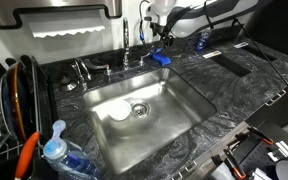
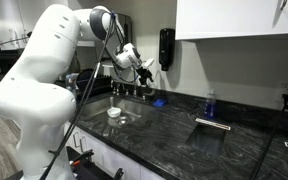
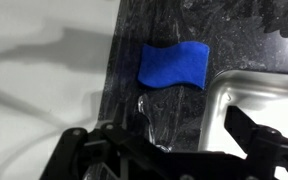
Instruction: Open the tap faucet to the right
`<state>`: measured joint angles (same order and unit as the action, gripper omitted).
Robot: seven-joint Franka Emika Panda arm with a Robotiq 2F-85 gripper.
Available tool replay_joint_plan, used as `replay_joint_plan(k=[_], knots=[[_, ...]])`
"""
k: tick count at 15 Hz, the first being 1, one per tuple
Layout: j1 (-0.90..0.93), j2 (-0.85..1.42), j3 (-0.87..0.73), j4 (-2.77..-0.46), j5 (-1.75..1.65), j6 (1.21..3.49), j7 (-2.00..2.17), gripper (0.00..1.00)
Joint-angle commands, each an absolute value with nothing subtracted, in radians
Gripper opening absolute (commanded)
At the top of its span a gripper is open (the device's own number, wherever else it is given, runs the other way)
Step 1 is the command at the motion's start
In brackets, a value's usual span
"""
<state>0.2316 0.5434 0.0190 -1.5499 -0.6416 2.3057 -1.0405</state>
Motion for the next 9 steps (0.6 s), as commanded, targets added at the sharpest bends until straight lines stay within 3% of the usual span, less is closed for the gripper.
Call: replay_joint_plan(k=[1,9], knots=[[0.196,0.574,0.057,-1.515,-0.623,2.297,-1.064,1.0],[0.188,0.616,0.066,-1.482,-0.627,2.318,-1.048,1.0]])
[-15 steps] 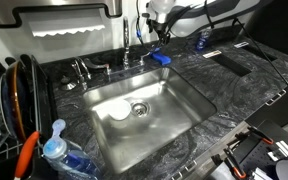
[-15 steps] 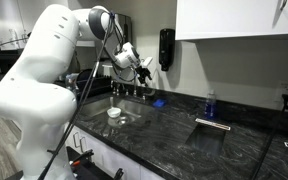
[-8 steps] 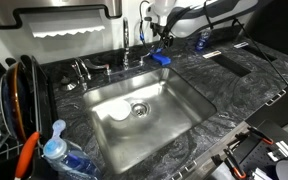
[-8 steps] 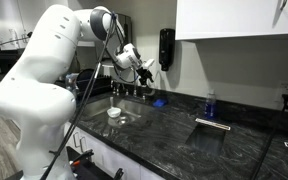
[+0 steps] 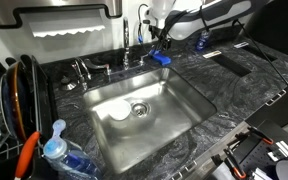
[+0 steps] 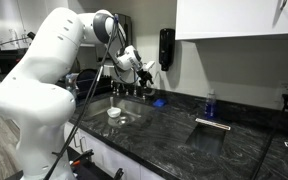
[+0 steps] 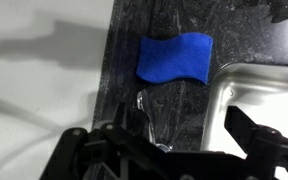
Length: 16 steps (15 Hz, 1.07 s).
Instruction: Open the tap faucet to the right
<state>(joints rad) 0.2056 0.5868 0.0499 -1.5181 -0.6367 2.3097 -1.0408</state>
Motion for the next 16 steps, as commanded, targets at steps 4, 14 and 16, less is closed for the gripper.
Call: replay_joint_plan(k=[4,14,16], knots=[[0.188,0.635,0.065,-1.468,-0.626,2.325,-1.044,1.0],[0.185,0.695,0.064,-1.417,-0.611,2.308,-1.055,0.75],[0.185,0.706,0.062,-1.407,-0.608,2.306,-1.054,0.66]])
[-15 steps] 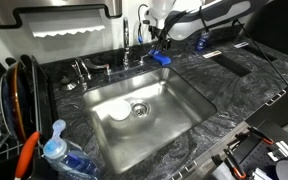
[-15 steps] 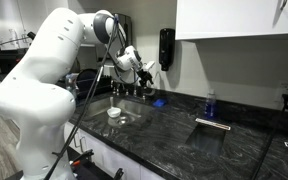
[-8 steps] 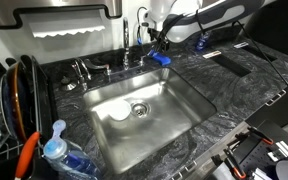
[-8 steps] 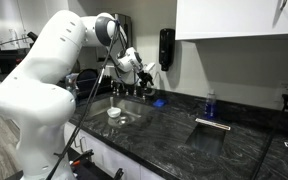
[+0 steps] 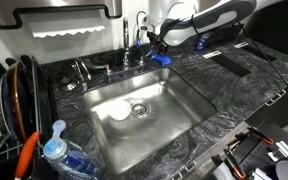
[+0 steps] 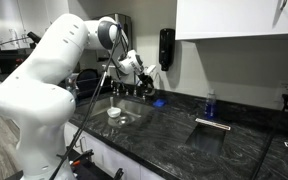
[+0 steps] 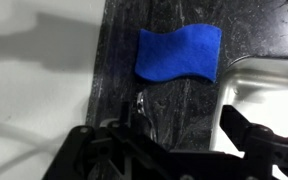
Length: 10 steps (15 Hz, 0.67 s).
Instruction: Open the tap faucet to the right
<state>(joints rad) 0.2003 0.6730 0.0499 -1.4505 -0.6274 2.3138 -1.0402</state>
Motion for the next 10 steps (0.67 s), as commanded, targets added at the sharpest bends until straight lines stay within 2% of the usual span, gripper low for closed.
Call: replay_joint_plan(k=[1,8,10], knots=[[0.185,0.711,0.061,-1.401,-0.607,2.305,-1.054,0.6],[0.165,0.762,0.052,-1.323,-0.599,2.303,-1.067,0.1],[0.162,0.774,0.052,-1.303,-0.596,2.303,-1.069,0.01]])
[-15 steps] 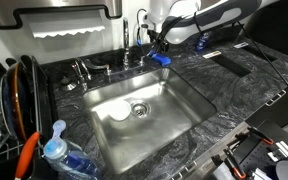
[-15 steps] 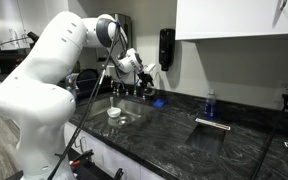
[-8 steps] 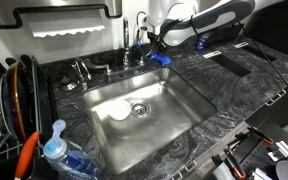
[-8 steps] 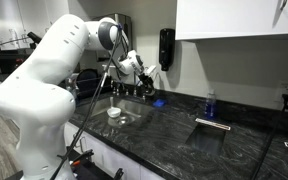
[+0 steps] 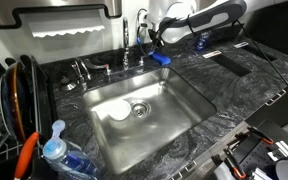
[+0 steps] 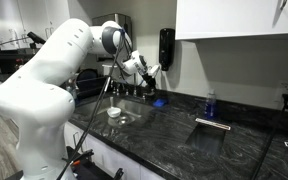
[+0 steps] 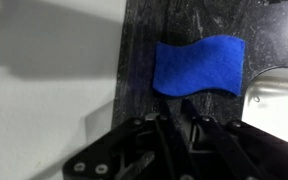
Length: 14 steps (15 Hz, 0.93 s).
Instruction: Open the tap faucet to the right
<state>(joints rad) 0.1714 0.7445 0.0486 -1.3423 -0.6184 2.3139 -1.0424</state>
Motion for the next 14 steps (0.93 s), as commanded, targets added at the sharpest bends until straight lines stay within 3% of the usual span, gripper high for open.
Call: replay_joint_plan(k=[1,14], knots=[[0.161,0.778,0.053,-1.295,-0.596,2.303,-1.071,0.0],[0.189,0.751,0.049,-1.282,-0.535,2.135,-1.033,0.03]])
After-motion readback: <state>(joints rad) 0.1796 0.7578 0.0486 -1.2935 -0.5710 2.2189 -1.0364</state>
